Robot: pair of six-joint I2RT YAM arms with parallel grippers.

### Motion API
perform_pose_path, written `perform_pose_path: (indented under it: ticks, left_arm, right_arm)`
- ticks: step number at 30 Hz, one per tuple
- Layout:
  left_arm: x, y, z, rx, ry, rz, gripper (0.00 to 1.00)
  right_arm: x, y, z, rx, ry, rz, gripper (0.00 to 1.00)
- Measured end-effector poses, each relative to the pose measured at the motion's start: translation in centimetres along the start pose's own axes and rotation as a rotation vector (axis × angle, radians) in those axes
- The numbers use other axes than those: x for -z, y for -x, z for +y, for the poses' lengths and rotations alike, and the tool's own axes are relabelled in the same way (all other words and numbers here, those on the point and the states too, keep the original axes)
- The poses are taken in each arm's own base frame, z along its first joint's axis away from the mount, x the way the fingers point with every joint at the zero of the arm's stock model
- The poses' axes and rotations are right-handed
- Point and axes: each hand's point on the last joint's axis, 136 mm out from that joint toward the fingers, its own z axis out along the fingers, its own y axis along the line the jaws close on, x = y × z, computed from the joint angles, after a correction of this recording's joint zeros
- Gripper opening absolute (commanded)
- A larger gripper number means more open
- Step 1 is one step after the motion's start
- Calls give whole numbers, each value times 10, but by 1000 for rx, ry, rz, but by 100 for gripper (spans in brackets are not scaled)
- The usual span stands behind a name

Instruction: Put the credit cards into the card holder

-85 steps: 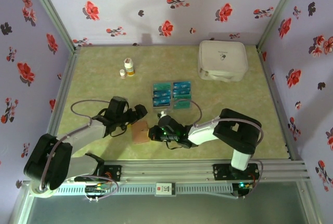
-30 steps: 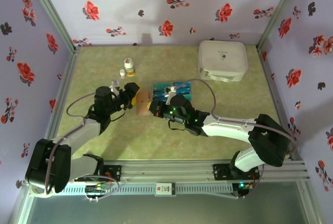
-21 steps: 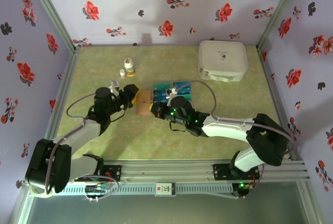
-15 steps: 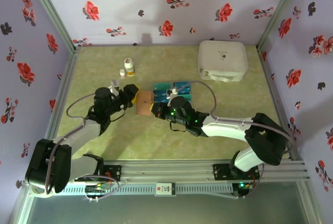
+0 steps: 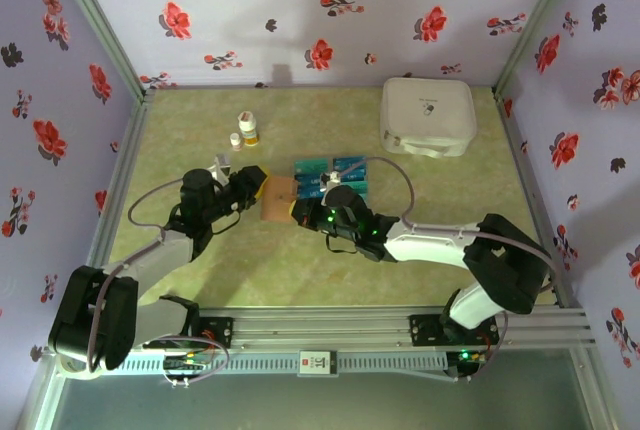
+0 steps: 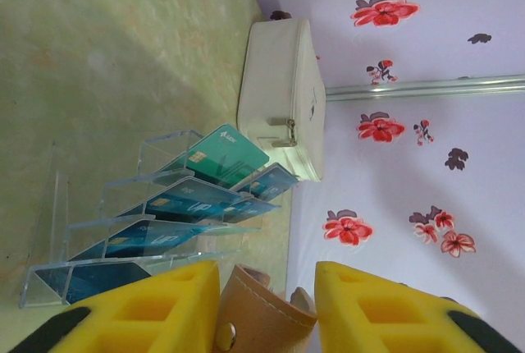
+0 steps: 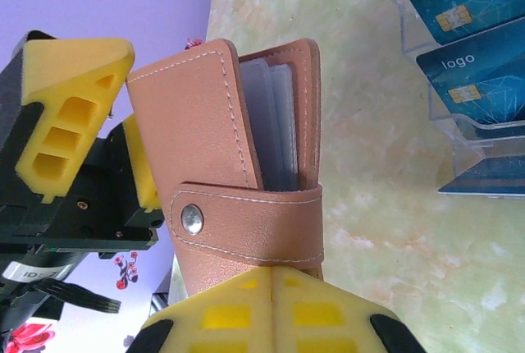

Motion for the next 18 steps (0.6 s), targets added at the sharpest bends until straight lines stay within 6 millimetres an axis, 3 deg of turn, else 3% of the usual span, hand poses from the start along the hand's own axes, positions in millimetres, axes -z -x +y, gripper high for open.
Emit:
perform_pose_path:
  ticks: [5, 18]
  left_arm:
    - [0, -2, 4, -32, 13, 12, 28]
    - [1, -3, 21, -123, 80, 23, 0]
  right_arm:
    - [-3, -3, -6, -1, -14, 10, 0]
    - [-6, -9, -9, -3, -18, 39, 0]
